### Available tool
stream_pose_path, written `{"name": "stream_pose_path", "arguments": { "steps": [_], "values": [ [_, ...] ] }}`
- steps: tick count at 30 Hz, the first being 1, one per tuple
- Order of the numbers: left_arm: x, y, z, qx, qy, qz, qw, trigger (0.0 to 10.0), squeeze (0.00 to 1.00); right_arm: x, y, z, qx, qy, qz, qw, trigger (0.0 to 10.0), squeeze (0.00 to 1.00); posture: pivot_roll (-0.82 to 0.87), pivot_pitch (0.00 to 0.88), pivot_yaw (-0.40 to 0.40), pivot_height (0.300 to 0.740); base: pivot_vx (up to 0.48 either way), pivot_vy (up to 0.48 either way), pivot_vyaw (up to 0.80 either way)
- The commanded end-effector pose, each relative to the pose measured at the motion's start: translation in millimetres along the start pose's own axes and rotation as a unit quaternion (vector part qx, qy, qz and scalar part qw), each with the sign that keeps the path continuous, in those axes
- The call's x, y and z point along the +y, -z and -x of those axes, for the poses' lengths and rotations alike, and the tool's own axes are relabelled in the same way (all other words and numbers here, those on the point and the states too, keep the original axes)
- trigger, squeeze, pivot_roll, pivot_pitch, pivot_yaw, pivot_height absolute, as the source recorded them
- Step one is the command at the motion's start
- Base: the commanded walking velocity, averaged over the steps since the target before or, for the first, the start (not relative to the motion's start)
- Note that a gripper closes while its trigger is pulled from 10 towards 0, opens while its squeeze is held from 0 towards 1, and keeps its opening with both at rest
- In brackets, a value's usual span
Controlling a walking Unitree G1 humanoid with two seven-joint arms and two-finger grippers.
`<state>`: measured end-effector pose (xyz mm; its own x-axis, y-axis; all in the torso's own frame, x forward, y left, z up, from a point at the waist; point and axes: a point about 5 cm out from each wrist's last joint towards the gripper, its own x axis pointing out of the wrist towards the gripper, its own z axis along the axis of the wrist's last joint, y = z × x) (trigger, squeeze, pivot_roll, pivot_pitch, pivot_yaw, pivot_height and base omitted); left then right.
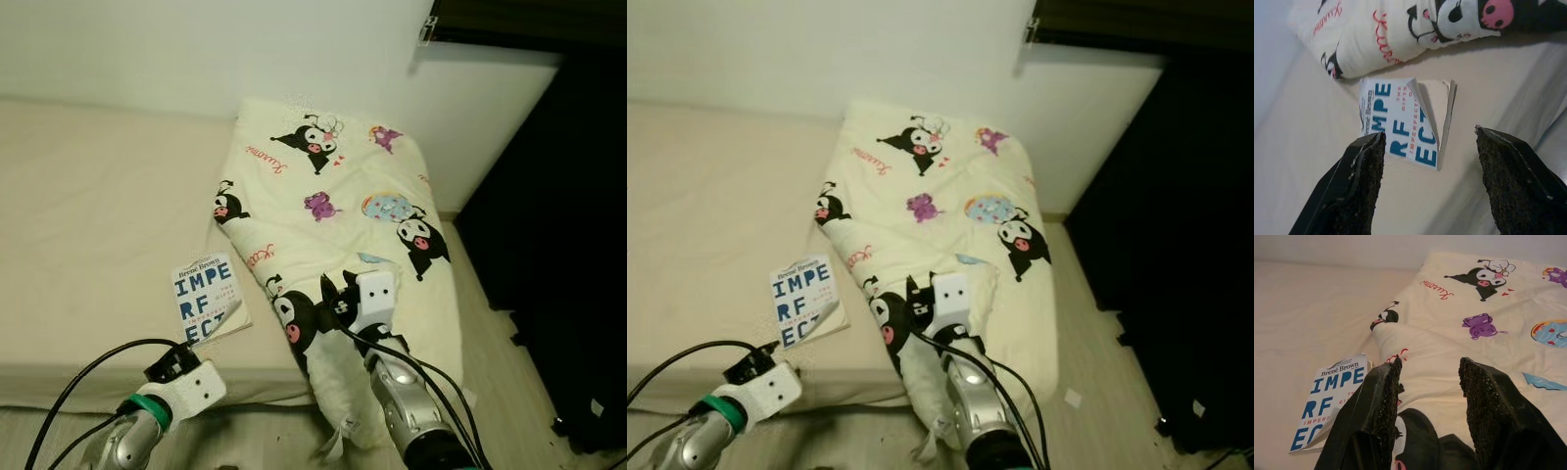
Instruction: Clean up the room
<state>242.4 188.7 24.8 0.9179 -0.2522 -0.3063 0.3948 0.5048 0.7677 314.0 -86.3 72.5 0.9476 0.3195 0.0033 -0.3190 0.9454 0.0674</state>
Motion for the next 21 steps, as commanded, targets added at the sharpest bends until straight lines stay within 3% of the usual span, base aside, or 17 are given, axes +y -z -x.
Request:
{"name": "stream_pose_path", "arguments": {
  "steps": [1,6,18,21],
  "values": [
    [-4.6,3.3,0.2,-0.003,0.012,-0.037,0.999,10.0,0.00,-1.2,2.5,1.6,0.004,0.002,-0.004,1.000,10.0,0.00,0.22,0.046,-0.024,0.671,0.000,0.000,0.00],
    [0.8,4.3,-7.2,-0.003,-0.003,-0.066,0.998,10.0,0.00,-2.3,0.7,1.3,0.000,0.003,-0.005,1.000,10.0,0.00,0.22,0.046,-0.024,0.651,0.000,0.000,0.00],
    [12.7,7.8,-15.2,0.002,-0.027,-0.090,0.996,10.0,0.00,-4.1,0.5,2.5,0.000,0.006,-0.004,1.000,10.0,0.00,0.21,0.060,-0.028,0.621,0.000,0.000,0.00],
    [24.9,13.8,-16.9,0.011,-0.049,-0.110,0.993,10.0,0.00,-6.3,0.9,4.1,0.001,0.008,-0.003,1.000,10.0,0.00,0.21,0.072,-0.034,0.606,0.000,0.000,0.00]
  ]
}}
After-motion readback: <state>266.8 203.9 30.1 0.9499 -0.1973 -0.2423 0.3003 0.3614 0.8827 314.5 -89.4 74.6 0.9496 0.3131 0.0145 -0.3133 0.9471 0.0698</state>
